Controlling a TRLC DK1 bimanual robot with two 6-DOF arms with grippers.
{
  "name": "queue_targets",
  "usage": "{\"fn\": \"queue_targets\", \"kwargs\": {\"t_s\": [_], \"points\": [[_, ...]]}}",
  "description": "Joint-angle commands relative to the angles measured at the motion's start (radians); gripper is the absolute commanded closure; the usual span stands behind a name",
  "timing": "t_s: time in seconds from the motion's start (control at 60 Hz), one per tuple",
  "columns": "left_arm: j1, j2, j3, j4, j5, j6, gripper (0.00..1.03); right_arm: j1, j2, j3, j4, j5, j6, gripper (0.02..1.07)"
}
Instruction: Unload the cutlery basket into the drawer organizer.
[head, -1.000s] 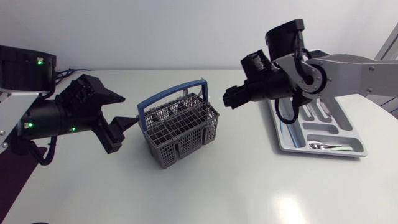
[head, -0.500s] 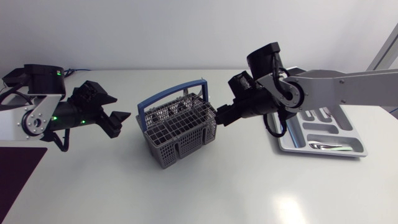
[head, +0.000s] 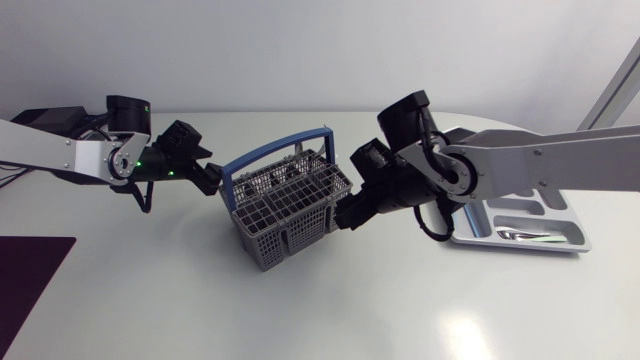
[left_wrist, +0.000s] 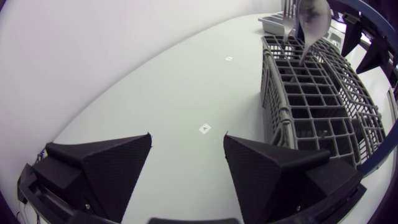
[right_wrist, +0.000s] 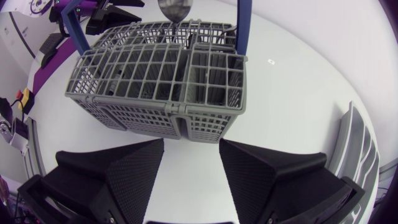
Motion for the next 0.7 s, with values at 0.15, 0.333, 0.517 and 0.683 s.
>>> {"fn": "queue_targets", "kwargs": {"t_s": [0.15,0.333,0.517,0.683], "points": [[-0.057,-0.077,-0.082,-0.041,0.032,0.027,0.10,-0.040,0.090,0.087,0.014,0.006,-0.022,0.41],[-0.105,-0.194,-0.183,-0.110,0.032,0.073,0.10,-0.061,0.124,0.177,0.013,0.025,-0.025,0.41],[-0.200,-0.301,-0.266,-0.200,0.030,0.079,0.10,-0.081,0.193,0.272,-0.007,0.029,-0.034,0.41],[-0.324,-0.434,-0.303,-0.263,0.019,0.044,0.10,-0.097,0.182,0.274,-0.009,0.029,-0.041,0.41]]}}
